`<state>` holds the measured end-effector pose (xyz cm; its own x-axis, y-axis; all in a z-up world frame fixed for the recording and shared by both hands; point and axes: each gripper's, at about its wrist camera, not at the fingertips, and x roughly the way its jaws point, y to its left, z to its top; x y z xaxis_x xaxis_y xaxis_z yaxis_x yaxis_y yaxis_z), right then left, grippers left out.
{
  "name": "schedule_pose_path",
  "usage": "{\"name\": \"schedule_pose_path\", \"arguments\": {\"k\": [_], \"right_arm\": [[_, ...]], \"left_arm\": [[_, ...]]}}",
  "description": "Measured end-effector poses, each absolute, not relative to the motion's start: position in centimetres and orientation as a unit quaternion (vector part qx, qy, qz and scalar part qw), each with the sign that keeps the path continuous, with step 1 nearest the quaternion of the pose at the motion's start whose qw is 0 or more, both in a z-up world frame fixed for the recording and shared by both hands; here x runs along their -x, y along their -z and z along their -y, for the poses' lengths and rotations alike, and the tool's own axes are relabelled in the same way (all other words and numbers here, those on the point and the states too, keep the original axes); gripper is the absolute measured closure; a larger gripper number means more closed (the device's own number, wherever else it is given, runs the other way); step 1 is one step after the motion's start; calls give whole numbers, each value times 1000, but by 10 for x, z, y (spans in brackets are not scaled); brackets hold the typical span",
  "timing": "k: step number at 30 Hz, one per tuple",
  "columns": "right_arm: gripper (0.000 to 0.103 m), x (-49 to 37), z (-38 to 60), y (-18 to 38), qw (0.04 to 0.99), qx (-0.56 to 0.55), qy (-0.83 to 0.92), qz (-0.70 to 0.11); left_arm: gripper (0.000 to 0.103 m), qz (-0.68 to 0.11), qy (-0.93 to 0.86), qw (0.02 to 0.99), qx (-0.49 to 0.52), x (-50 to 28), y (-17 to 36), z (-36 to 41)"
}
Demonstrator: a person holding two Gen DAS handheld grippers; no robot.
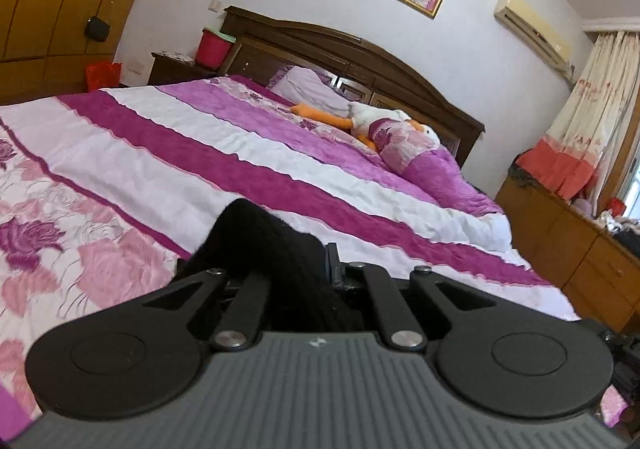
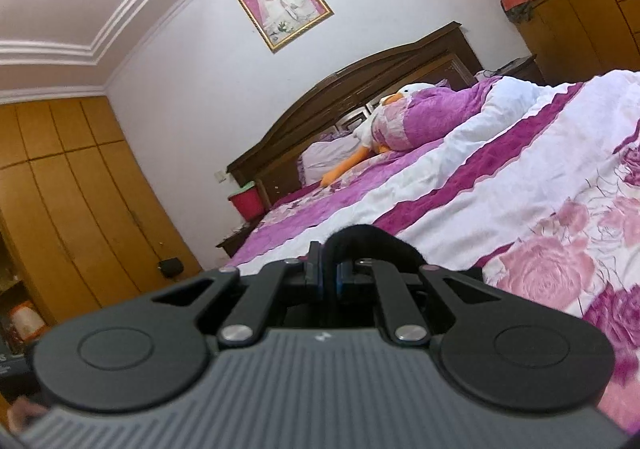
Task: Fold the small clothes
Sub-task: 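Lift the hem with both grippers and fold it toward the collar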
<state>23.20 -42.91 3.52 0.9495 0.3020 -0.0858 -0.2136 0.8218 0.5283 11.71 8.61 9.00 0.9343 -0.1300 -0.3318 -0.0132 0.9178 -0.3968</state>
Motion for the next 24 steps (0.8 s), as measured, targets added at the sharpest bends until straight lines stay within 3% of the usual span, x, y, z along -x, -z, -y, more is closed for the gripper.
{"name": "schedule_pose_path", "arguments": {"k": [18,24], "right_arm": [[93,-336,415,58,952,-232,-49,-193],[91,-340,419,68,941,-249,-50,-224]], "left_arm": [[96,-288,-4,947,144,-242,37,-89],[95,-288,6,947,139,-236,41,-91]]}}
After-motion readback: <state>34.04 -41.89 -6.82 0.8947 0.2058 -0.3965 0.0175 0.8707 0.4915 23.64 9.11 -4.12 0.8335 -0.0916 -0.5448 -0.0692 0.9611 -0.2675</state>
